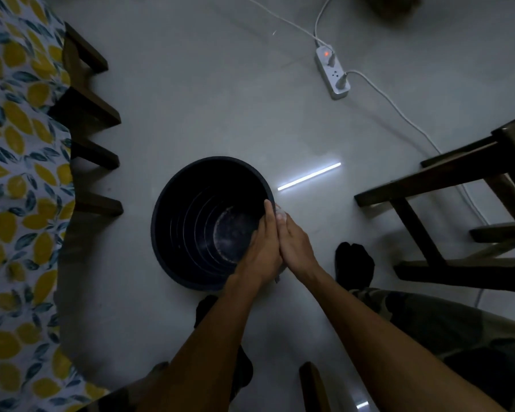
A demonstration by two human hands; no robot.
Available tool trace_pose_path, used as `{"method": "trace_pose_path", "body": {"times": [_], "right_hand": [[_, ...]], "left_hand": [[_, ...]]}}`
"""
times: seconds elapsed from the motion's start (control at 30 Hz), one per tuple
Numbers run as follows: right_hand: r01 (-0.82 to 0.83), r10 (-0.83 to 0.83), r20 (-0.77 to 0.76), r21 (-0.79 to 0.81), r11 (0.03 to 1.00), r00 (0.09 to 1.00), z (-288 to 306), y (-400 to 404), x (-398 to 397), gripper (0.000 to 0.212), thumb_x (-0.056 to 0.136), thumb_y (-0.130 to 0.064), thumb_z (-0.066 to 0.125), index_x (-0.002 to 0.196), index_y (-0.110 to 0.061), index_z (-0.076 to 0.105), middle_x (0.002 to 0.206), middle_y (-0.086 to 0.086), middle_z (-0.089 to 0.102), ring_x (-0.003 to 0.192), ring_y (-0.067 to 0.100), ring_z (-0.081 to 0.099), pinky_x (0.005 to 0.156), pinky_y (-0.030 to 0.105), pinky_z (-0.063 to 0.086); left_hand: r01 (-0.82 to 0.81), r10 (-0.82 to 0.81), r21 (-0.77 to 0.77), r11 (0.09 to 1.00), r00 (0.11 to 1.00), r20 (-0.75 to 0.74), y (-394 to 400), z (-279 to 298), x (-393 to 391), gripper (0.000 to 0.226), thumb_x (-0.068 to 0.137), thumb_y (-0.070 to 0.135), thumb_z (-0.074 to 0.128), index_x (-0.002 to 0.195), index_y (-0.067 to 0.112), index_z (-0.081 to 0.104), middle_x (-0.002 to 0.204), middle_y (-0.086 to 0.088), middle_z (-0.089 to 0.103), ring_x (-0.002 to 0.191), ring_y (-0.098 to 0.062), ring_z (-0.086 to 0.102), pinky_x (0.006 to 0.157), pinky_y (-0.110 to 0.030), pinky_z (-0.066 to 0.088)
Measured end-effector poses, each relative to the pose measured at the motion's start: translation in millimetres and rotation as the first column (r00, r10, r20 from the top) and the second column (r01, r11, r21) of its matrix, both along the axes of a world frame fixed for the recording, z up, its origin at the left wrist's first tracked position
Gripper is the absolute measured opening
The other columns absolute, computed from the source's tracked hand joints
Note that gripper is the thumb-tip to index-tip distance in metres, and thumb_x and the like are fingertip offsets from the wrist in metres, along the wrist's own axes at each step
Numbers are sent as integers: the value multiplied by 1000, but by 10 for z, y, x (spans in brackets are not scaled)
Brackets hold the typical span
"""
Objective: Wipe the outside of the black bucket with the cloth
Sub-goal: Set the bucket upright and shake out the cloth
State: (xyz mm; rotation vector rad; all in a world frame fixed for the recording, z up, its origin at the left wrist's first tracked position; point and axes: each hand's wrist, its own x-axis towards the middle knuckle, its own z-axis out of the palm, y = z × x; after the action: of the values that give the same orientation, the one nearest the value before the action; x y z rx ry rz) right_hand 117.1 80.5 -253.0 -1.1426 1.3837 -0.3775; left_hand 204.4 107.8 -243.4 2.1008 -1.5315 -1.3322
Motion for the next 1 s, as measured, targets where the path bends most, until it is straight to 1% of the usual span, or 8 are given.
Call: {"method": "trace_pose_path", "body": {"times": [0.17, 0.3, 0.4, 0.47, 0.57, 0.73, 0.83, 1.0], "right_hand": [[-12, -9, -164, -128, 992, 986, -18, -119, -228, 36, 115, -36, 32, 119, -23, 65, 103, -6, 64, 91, 1, 61, 69, 0, 40], [-24, -44, -283, -232, 972, 958, 165, -296, -465, 32, 112, -28, 42, 91, -15, 63, 82, -3, 61, 72, -6, 62, 61, 0, 41], [-85, -2, -277, -299, 950, 961, 271, -350, -555, 33, 105, -45, 54, 119, -19, 70, 109, 0, 68, 95, 7, 70, 77, 22, 60], [-132, 44, -262, -328, 935, 964, 450, -360, -560, 39, 101, -46, 62, 132, -23, 68, 124, -2, 65, 107, 14, 67, 89, 36, 63], [-176, 98, -221, -368, 913, 970, 814, -374, -476, 42, 99, -40, 69, 136, -22, 68, 130, -2, 64, 113, 9, 61, 94, 20, 54], [-197, 151, -139, -428, 882, 979, 1501, -403, -287, 44, 97, -40, 70, 137, -24, 68, 129, -6, 61, 114, 6, 59, 89, 4, 44], [-227, 210, -91, -484, 845, 973, 1901, -349, -220, 40, 100, -42, 63, 136, -26, 69, 131, -5, 60, 117, 7, 60, 93, 8, 43], [-120, 179, 62, -533, 837, 982, 2446, -250, -215, 35, 104, -16, 52, 131, -19, 73, 140, -3, 64, 125, 8, 60, 112, 24, 45]], "left_hand": [[45, -44, 70, 997, 999, -9, 4, -38, -191, 112, 97, 31, 62, 143, 43, -39, 169, -4, -8, 154, -26, 8, 124, -51, 16], [60, -67, 181, 982, 997, 30, 112, -27, -278, 104, 102, 17, 48, 132, 56, -44, 167, -3, -22, 154, -36, -4, 122, -57, 10], [37, -55, 290, 956, 997, 56, 71, 84, -289, 84, 102, 10, 40, 156, 37, -19, 167, -7, -18, 154, -38, -2, 122, -57, 10], [-58, 40, 170, 984, 994, 106, -66, 295, -251, 57, 106, 19, 34, 159, 22, 16, 167, -15, 8, 150, -39, 17, 121, -53, 19], [-295, 296, 23, 955, 952, -71, -284, 770, -156, 36, 105, 30, 29, 111, 19, 64, 123, -10, 63, 113, -28, 59, 97, -43, 48], [-662, 707, 281, 694, 557, -435, -413, 1624, -65, 55, 106, 52, 32, 84, 17, 69, 79, -8, 73, 82, -22, 71, 71, -32, 57], [-665, 694, 285, 690, 496, -522, -360, 1971, -25, 59, 101, 60, 39, 93, 14, 75, 83, -12, 78, 88, -26, 75, 78, -40, 61], [-735, 630, 119, 668, 473, -616, -282, 2536, 76, 25, 95, 28, 58, 93, 12, 78, 99, -15, 77, 95, -30, 72, 85, -44, 56]]}}
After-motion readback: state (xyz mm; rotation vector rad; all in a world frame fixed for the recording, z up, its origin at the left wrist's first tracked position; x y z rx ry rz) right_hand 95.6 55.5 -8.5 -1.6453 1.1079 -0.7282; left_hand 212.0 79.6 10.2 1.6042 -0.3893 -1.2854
